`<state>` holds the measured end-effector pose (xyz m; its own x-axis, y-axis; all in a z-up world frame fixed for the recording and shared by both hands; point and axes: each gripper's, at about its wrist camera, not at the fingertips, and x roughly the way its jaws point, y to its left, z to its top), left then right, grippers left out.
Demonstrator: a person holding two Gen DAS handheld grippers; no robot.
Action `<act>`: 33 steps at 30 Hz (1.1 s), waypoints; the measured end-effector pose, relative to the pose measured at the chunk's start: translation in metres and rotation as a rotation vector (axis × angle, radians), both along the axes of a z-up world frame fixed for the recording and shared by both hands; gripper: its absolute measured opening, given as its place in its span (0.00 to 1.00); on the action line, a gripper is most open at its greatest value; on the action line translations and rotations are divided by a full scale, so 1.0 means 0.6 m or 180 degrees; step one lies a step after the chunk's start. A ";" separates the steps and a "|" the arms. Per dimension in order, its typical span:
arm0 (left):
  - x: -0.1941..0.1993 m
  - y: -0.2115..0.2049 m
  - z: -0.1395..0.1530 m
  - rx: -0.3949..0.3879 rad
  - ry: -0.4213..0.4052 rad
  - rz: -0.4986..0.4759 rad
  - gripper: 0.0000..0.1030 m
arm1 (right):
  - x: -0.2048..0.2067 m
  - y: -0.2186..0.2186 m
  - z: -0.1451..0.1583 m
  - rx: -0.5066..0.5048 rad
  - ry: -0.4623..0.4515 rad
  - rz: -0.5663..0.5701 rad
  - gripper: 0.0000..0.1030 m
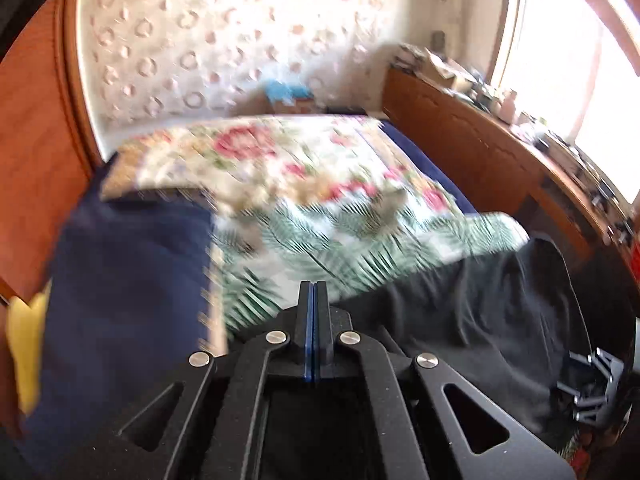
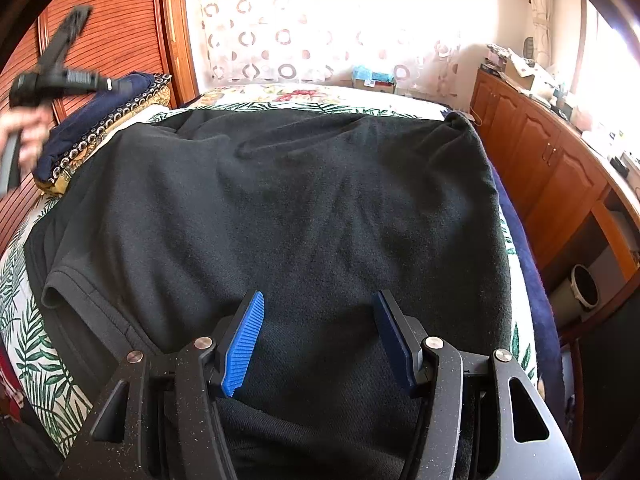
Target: Fold small clothes
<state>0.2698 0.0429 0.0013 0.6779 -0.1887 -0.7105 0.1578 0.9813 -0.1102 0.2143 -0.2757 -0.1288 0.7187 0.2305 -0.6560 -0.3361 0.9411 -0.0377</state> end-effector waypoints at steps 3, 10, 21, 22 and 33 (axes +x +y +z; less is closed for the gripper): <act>-0.001 0.012 0.012 -0.0012 -0.0007 0.0021 0.00 | 0.000 0.000 0.000 -0.0006 -0.0003 0.0005 0.57; -0.018 -0.025 -0.046 -0.0019 0.0247 -0.0257 0.42 | 0.001 -0.002 0.000 0.0000 -0.0001 0.0011 0.57; -0.026 -0.068 -0.162 0.0101 0.0691 -0.0253 0.43 | 0.000 -0.002 -0.001 -0.0011 -0.0006 0.0011 0.57; -0.027 -0.070 -0.161 0.0116 0.0669 -0.0225 0.43 | 0.000 -0.002 -0.001 -0.0014 -0.0007 0.0011 0.57; -0.036 -0.071 -0.131 0.0298 0.0331 -0.0345 0.03 | 0.000 -0.002 -0.001 -0.0017 -0.0014 0.0016 0.57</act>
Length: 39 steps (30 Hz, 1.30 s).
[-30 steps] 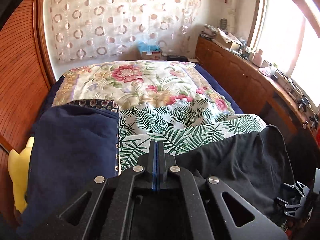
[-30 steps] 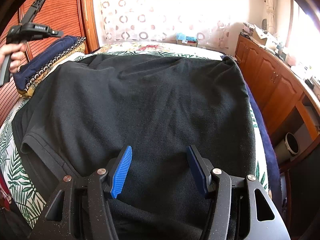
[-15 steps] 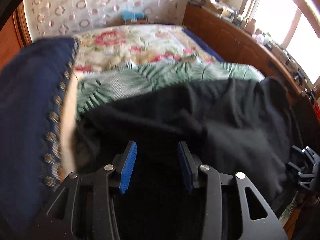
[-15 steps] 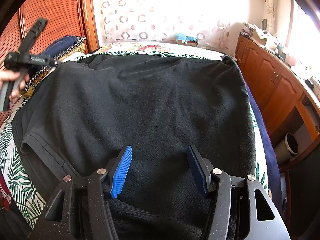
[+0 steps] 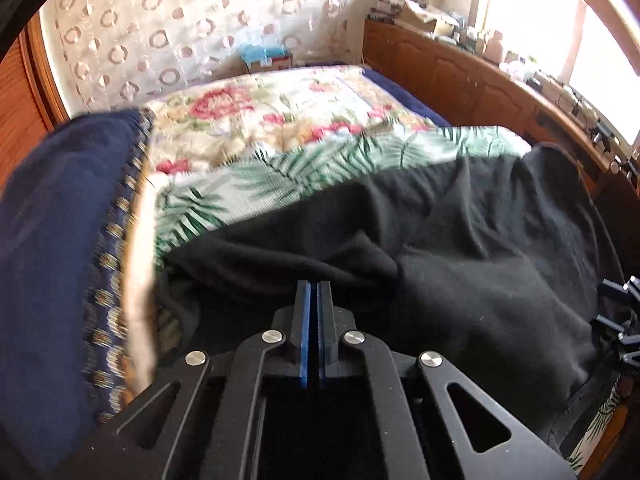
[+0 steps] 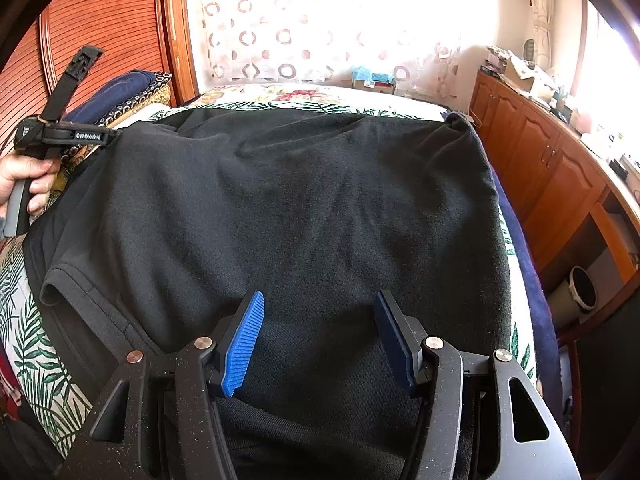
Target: Fold small clothes
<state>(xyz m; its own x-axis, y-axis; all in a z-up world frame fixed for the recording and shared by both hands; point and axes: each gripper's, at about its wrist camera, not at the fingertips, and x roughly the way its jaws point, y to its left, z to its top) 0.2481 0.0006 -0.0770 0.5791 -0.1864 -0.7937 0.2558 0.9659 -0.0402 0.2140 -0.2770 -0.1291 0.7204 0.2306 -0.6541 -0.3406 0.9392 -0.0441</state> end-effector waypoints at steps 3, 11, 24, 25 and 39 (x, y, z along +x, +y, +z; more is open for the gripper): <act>0.003 0.015 0.028 -0.0049 -0.0126 0.0046 0.03 | 0.000 0.000 0.000 -0.0003 -0.0001 -0.0001 0.57; 0.032 0.048 0.101 -0.0056 -0.0474 0.0241 0.03 | 0.000 -0.001 0.000 -0.0010 -0.0005 0.0001 0.57; 0.050 0.068 0.112 0.0084 -0.0431 0.0288 0.39 | -0.001 -0.003 0.000 -0.0015 -0.0011 0.0008 0.57; 0.027 0.064 0.110 0.0082 -0.0431 0.0218 0.39 | -0.001 -0.003 0.000 -0.0016 -0.0012 0.0008 0.57; -0.220 0.114 -0.025 -0.0082 -0.0008 0.0216 0.76 | -0.001 -0.003 0.000 -0.0029 -0.0018 0.0012 0.57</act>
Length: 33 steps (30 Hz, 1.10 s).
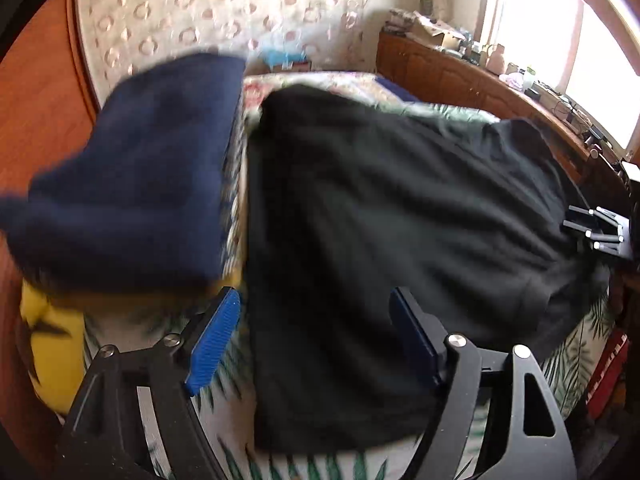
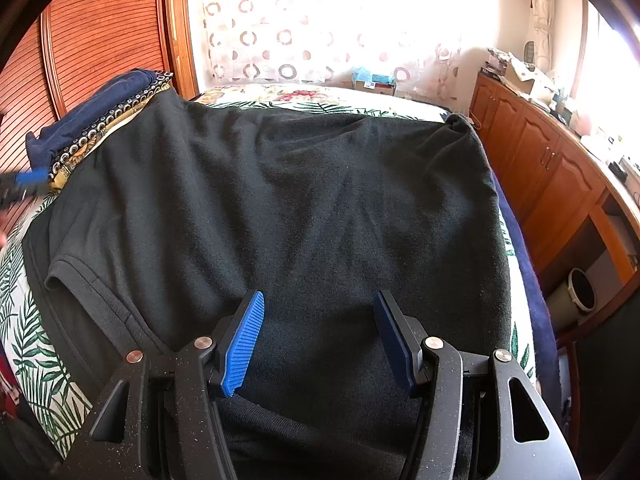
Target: Fold small clothes
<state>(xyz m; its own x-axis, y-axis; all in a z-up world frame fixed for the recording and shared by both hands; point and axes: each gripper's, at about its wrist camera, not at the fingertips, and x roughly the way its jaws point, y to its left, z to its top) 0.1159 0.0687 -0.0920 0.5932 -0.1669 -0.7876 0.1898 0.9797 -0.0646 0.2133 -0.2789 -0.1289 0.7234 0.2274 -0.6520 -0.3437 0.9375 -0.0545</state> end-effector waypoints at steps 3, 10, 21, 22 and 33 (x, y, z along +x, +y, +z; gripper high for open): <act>-0.002 0.019 -0.016 -0.0128 0.0078 0.0121 0.76 | 0.000 0.000 0.000 0.0000 -0.0001 0.0001 0.57; 0.007 0.028 -0.028 -0.0613 0.0147 0.0097 0.79 | 0.000 0.000 -0.001 0.0002 -0.0002 0.0001 0.57; 0.038 -0.037 -0.030 -0.0521 0.0136 0.0027 0.69 | -0.001 0.000 -0.001 0.0002 -0.0004 0.0000 0.57; 0.041 -0.048 -0.029 -0.0421 0.0126 -0.0012 0.60 | -0.001 0.001 0.000 0.0002 -0.0004 0.0000 0.57; 0.038 -0.150 0.065 -0.0389 -0.0322 -0.0472 0.08 | -0.004 -0.011 0.003 0.0144 -0.0023 -0.0007 0.57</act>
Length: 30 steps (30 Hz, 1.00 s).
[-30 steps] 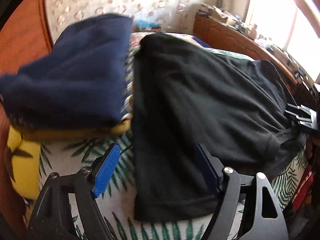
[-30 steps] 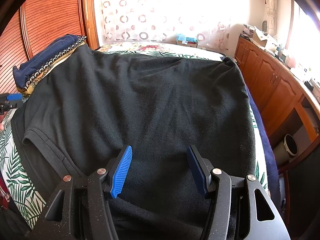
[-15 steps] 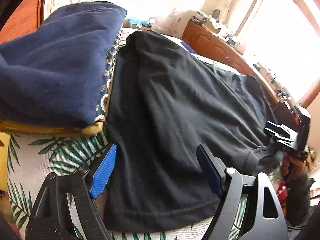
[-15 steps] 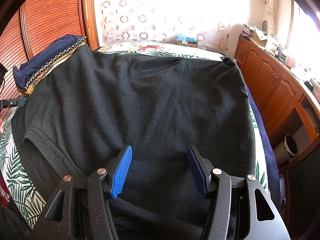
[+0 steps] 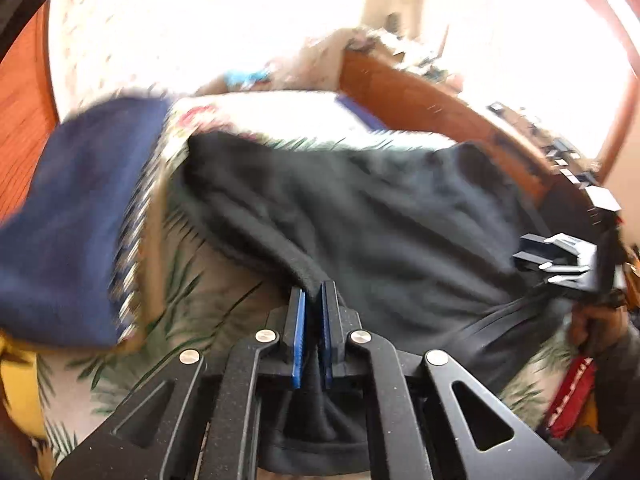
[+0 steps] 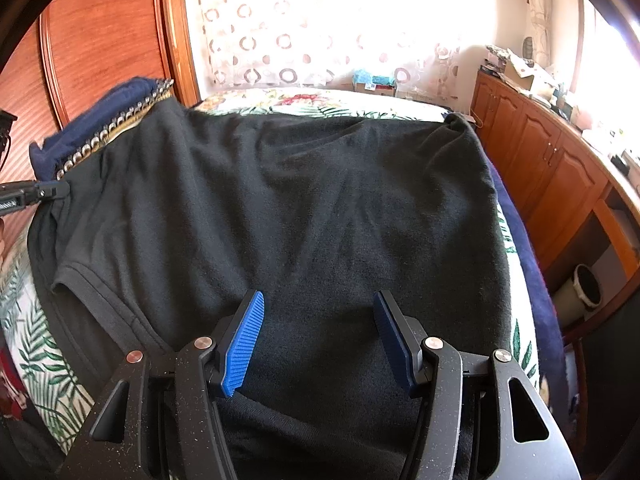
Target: Fold small clothes
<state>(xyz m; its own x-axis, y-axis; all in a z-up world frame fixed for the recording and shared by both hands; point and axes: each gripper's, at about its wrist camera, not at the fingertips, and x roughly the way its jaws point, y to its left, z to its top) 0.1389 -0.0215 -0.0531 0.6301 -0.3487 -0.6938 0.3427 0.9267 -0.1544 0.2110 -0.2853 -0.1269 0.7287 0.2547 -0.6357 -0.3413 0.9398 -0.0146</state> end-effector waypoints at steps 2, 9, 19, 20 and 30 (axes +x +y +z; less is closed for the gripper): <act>-0.003 -0.034 0.028 -0.0058 -0.0107 -0.0148 0.08 | -0.008 -0.015 0.008 0.0084 -0.0060 -0.0037 0.57; 0.008 -0.202 0.093 -0.0155 -0.0314 -0.0771 0.08 | -0.058 -0.084 0.059 0.0040 -0.0379 -0.0307 0.57; -0.002 -0.357 0.107 -0.0054 -0.0170 -0.1335 0.33 | -0.102 -0.163 0.072 0.0213 -0.0489 -0.0582 0.57; -0.006 -0.355 0.105 -0.0060 -0.0160 -0.1363 0.52 | -0.101 -0.163 0.070 0.0214 -0.0481 -0.0582 0.57; -0.031 -0.248 0.098 -0.0153 -0.0228 -0.0972 0.71 | -0.091 -0.130 0.076 0.0225 -0.0475 -0.0389 0.57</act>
<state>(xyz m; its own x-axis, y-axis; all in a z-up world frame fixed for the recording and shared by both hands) 0.1200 -0.1703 0.0056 0.5381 -0.5605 -0.6296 0.6155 0.7716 -0.1608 0.1563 -0.3635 -0.0810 0.8416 0.1989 -0.5021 -0.2237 0.9746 0.0111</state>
